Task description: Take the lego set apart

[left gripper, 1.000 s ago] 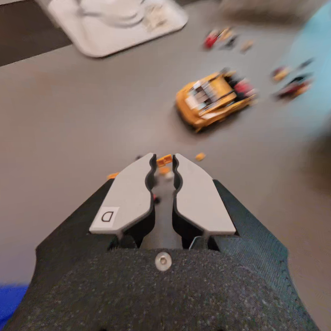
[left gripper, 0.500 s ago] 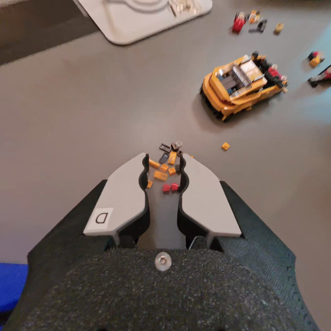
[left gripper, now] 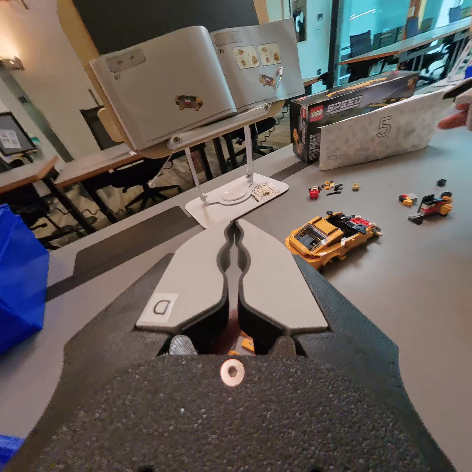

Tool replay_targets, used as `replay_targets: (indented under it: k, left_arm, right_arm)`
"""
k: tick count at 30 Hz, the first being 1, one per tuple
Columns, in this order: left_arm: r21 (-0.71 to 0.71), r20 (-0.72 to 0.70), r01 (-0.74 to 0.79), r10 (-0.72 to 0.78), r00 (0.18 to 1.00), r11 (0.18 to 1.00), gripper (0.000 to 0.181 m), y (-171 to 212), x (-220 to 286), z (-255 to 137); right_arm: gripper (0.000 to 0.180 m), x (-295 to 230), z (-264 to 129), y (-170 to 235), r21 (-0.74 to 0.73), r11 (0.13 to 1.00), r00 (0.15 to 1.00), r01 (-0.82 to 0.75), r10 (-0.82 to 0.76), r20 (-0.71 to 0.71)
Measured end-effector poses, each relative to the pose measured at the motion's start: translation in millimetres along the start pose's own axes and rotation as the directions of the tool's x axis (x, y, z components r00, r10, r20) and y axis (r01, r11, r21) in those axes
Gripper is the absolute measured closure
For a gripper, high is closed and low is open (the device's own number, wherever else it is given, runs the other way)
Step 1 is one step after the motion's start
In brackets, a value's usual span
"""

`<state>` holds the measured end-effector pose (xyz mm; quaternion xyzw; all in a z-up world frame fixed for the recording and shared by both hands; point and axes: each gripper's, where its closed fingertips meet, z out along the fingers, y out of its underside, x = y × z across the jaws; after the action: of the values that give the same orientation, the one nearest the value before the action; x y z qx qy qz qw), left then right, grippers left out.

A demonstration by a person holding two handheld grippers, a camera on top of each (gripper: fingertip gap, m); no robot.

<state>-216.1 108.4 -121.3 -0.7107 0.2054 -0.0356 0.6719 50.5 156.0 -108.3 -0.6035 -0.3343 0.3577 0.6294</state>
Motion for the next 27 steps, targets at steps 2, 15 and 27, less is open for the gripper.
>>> replay_targets:
  k: [2,15,27]
  left_arm:
    - [-0.005,0.000,-0.032,0.032,0.999,0.999,0.181,-4,8,6]
    - [0.051,-0.160,0.112,-0.103,0.982,0.992,0.179,-41,55,53]
    - [-0.025,-0.210,0.157,-0.159,0.965,0.987,0.181,6,66,51]
  right_arm:
    - [0.167,10,-3,-1,0.003,1.000,0.999,0.012,-0.012,-0.052]
    - [0.180,70,-30,22,-0.211,0.975,0.965,0.070,-0.120,-0.235]
    - [0.158,21,-48,114,-0.639,0.743,0.970,0.200,-0.059,0.236]
